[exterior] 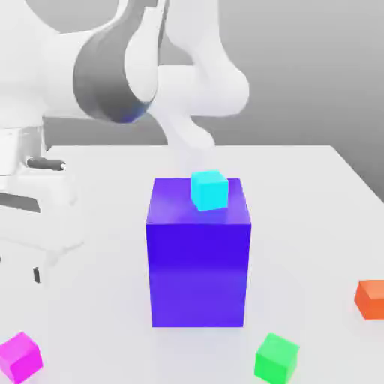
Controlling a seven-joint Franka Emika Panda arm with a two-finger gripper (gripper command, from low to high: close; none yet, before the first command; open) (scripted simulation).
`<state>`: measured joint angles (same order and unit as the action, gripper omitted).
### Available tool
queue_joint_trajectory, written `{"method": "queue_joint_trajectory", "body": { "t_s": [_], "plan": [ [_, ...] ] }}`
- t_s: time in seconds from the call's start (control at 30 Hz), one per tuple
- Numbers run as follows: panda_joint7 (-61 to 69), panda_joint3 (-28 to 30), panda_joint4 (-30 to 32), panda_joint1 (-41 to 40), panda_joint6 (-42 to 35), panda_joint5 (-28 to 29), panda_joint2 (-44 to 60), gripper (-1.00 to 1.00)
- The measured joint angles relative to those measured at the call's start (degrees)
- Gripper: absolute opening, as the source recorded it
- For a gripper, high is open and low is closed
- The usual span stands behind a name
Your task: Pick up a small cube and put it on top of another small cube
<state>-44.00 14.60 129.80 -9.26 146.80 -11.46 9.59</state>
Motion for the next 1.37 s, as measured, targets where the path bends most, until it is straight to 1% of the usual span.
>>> {"method": "queue_joint_trajectory", "body": {
  "t_s": [0.2,0.33,0.37,0.57,0.73,0.83,1.1,1.17,1.23,1.27,1.37],
  "plan": [
    [-0.16,1.48,-0.53,-3.44,3.81,-1.64,12.28,0.00],
    [2.10,-1.49,-2.28,-6.30,9.46,-4.94,20.58,0.00],
    [2.46,-2.04,-2.56,-6.75,10.34,-5.45,21.77,-1.00],
    [2.64,-2.33,-2.71,-6.98,10.77,-5.70,22.35,-1.00],
    [-0.09,0.83,-0.76,-4.51,4.93,-1.88,14.51,-1.00],
    [-0.15,-1.85,1.50,0.33,3.59,0.82,10.76,-1.00],
    [0.48,-11.07,8.57,12.81,3.07,7.80,2.36,-1.00],
    [0.56,-13.71,9.75,15.90,3.91,9.57,1.81,-1.00],
    [0.29,-16.11,9.91,19.27,6.80,11.73,4.41,-1.00],
    [0.03,-16.69,9.75,20.67,8.96,12.71,6.70,1.00],
    [0.03,-16.69,9.75,20.67,8.96,12.70,6.70,1.00]
  ]
}}
